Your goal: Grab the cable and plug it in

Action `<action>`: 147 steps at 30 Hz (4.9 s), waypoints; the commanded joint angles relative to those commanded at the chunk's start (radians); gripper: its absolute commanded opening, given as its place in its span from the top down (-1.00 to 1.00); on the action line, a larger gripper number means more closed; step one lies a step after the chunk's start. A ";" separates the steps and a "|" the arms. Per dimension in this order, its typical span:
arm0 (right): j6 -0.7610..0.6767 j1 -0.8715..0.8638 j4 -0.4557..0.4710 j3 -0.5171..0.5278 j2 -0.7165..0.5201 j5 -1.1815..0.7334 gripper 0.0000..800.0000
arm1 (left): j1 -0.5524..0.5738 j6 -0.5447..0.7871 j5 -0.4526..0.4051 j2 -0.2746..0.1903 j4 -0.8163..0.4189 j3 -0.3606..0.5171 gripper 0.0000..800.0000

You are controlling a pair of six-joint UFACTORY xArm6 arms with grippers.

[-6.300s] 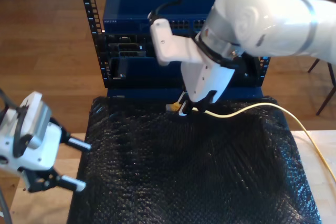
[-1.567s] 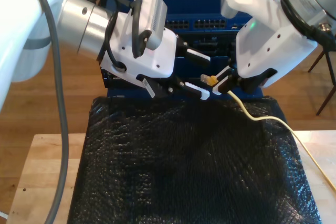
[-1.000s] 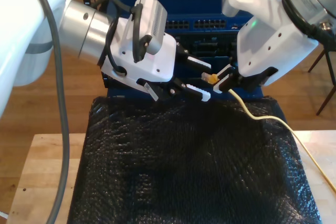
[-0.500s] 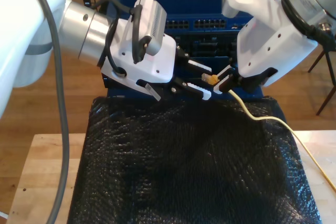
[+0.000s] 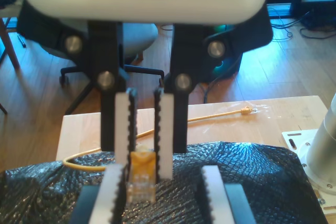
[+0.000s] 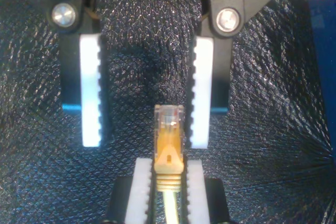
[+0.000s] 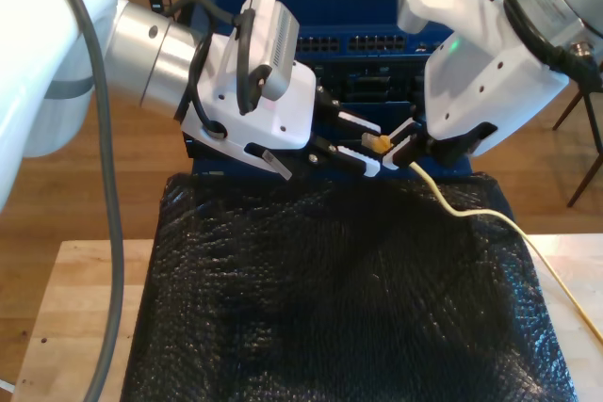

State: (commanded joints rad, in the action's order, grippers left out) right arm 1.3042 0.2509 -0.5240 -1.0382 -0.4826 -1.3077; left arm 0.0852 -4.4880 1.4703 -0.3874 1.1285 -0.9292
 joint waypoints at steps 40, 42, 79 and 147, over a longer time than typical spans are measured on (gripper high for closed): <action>0.000 0.000 -0.002 0.002 0.000 -0.002 0.99 | 0.000 0.000 -0.012 -0.002 -0.002 0.018 0.82; 0.000 0.000 -0.002 0.002 -0.002 -0.002 0.99 | 0.000 0.000 -0.014 -0.002 -0.002 0.018 0.93; 0.167 -0.087 -0.008 -0.089 -0.044 -0.025 -1.00 | -0.089 -0.072 0.028 0.040 0.097 0.012 0.99; 0.473 0.032 -0.170 0.186 -0.351 0.265 -0.92 | -0.221 -0.261 0.615 0.390 0.358 -0.025 0.99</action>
State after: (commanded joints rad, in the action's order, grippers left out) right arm 1.7768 0.2831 -0.6943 -0.8525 -0.8339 -1.0422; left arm -0.1358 -4.7488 2.0856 0.0023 1.4860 -0.9538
